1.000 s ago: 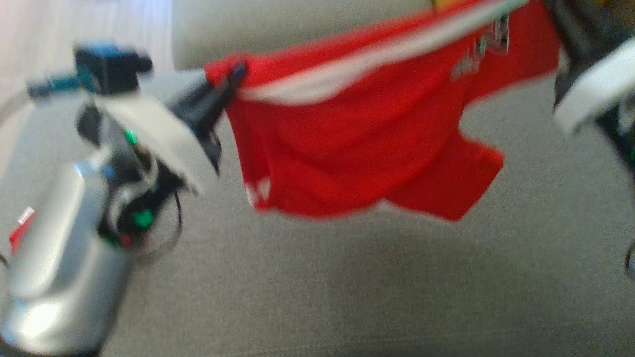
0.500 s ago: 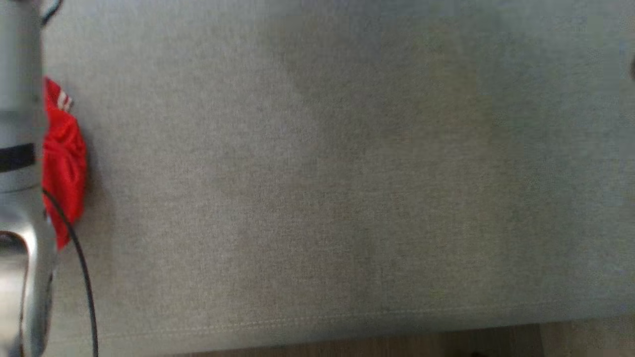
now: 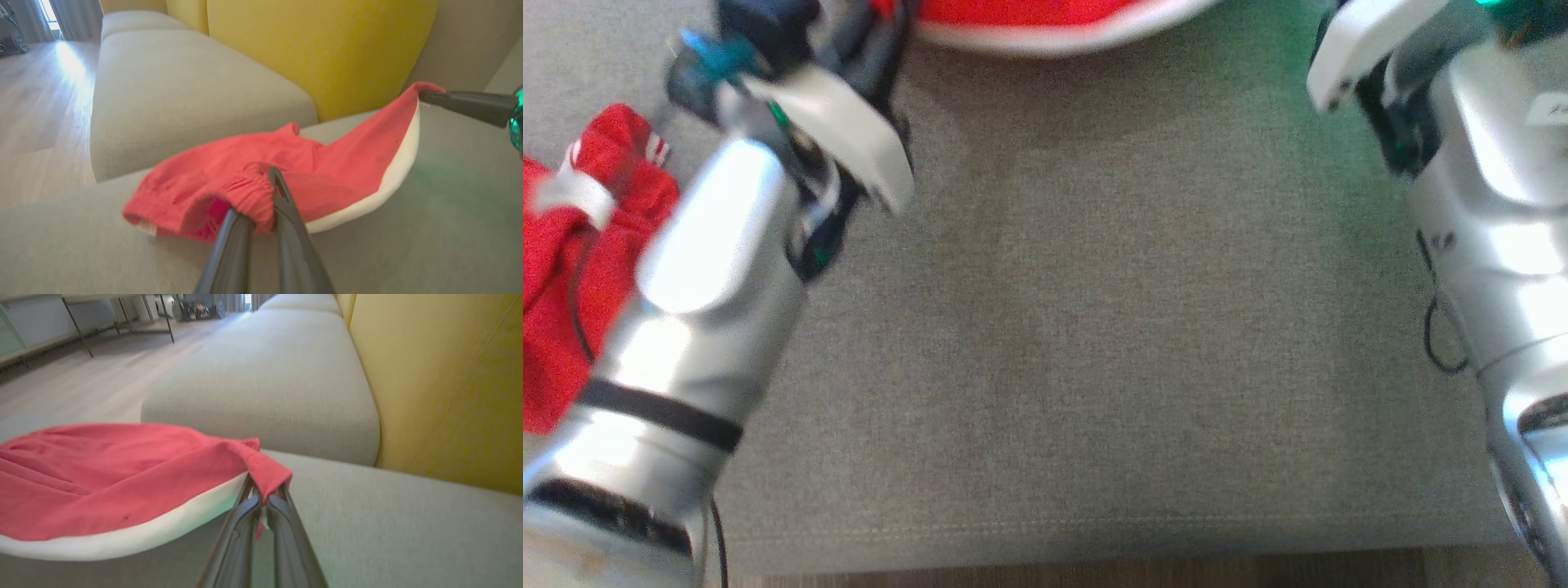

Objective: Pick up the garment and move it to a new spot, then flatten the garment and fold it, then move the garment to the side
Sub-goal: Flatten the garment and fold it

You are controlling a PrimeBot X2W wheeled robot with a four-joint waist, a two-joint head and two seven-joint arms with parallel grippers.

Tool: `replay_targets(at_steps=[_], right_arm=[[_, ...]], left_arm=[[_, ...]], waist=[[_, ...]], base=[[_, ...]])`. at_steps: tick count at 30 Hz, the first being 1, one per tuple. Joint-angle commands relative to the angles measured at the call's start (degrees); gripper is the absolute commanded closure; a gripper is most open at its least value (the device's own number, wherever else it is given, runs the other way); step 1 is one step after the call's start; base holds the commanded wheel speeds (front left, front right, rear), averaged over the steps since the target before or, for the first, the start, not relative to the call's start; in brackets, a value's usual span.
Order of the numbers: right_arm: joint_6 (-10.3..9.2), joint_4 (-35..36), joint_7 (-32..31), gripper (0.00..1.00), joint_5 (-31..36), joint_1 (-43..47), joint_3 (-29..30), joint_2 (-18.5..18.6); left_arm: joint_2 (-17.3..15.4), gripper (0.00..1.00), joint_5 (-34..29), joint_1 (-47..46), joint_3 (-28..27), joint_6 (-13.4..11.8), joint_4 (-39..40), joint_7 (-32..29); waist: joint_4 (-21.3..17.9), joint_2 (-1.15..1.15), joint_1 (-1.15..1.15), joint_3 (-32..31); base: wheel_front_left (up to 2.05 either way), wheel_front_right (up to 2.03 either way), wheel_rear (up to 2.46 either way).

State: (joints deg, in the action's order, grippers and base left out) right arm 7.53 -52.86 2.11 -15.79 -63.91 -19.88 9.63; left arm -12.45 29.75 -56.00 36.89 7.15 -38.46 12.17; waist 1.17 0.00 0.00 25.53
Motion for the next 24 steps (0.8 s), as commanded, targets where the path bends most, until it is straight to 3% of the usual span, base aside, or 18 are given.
replay_targets(at_steps=[1,9,17,18,24], right_arm=[[-0.04,0.8,-0.9,1.00,-1.3,0.2,-1.7,-0.2],[-0.04,-1.1,-9.1,1.00,-9.1,7.2,-12.6,6.5],[-0.04,4.5,-17.7,1.00,-19.1,13.3,-23.9,15.6],[-0.04,5.9,-19.1,1.00,-20.8,14.3,-26.4,18.0],[-0.04,9.8,-21.9,1.00,-26.2,17.0,-31.3,23.6]], left_arm=[[-2.3,1.00,0.3,-0.6,-0.2,0.3,0.7,0.7],[-3.2,1.00,2.1,7.4,8.2,0.3,-3.1,2.2],[-2.7,1.00,3.4,13.0,12.1,0.3,-5.4,2.7],[-2.8,1.00,3.5,14.2,13.2,0.3,-5.6,2.7],[-2.1,1.00,4.6,17.3,14.2,0.3,-5.5,2.8]], waist=[[0.2,0.00,0.00,-1.1],[0.4,0.00,0.00,-6.8],[0.7,0.00,0.00,-12.1],[0.8,0.00,0.00,-13.2],[1.1,0.00,0.00,-16.4]], base=[[0.00,0.00,0.00],[0.00,0.00,0.00],[0.00,0.00,0.00],[0.00,0.00,0.00],[0.00,0.00,0.00]])
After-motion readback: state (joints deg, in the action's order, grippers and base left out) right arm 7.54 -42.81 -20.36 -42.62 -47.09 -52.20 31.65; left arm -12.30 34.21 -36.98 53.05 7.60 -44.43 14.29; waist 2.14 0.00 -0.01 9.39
